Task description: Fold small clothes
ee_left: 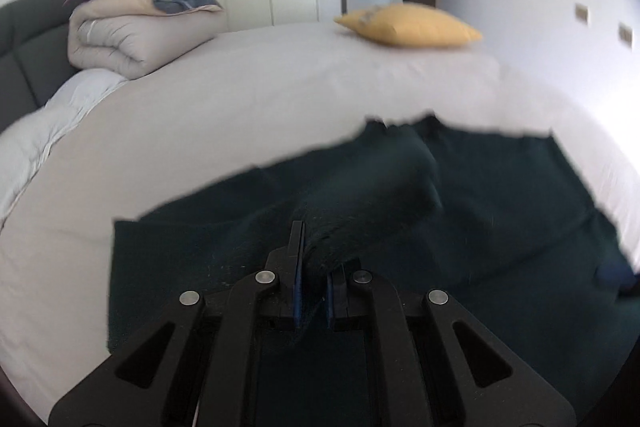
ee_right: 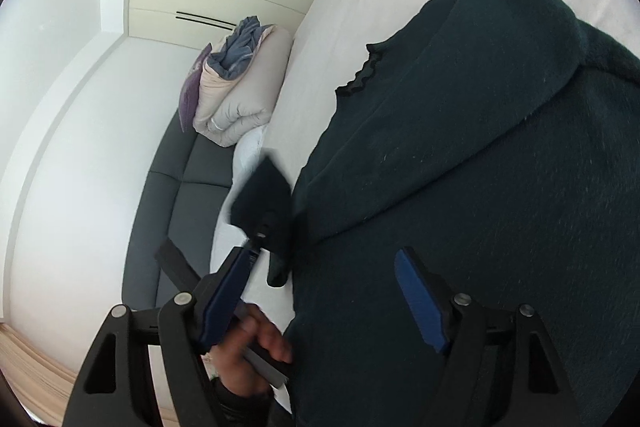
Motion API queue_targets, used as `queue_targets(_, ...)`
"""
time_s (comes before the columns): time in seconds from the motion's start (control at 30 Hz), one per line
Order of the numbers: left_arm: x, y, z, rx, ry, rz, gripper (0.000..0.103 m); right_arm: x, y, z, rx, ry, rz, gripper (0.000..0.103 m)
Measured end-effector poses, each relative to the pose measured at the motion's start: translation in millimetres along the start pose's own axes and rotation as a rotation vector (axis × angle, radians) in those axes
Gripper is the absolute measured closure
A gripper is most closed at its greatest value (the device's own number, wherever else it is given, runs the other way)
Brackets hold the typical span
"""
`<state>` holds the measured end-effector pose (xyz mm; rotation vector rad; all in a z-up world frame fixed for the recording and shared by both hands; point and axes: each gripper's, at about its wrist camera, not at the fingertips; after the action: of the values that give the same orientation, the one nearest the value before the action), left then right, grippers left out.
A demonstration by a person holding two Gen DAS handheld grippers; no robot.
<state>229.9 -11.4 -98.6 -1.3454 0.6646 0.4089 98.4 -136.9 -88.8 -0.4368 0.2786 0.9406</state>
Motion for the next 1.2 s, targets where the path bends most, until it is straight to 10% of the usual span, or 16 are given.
queue_targets(0.43,-5.1,34.2,-12.3,0.033,-0.022,-0.046,0.096,133.0,-37.6,15.5,0.111,-0.05,0.242,0.025)
queue_targets(0.63,-22.3,31.7,-10.9,0.012,-0.01,-0.067,0.096,171.3,-41.6,16.4,0.124,0.01,0.282,0.05)
queue_targets(0.77,-24.8,32.5,-6.5,-0.006,0.009,-0.056,0.096,173.0,-44.3,27.5,0.026,0.044,0.266,0.091)
queue_targets(1.2,-98.0,45.8,46.6,-0.249,0.237,-0.076,0.091,106.6,-79.4,37.7,-0.173,0.199,0.148,0.094)
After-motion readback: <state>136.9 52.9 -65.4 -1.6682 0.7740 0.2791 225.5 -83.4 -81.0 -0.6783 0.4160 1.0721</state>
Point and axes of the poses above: each gripper's, at about its wrist camera, not at the fingertips, and x roughly the way its jaws point, z to its left, y to its underside, and after that the axes turned 1 degree about x, right-handed
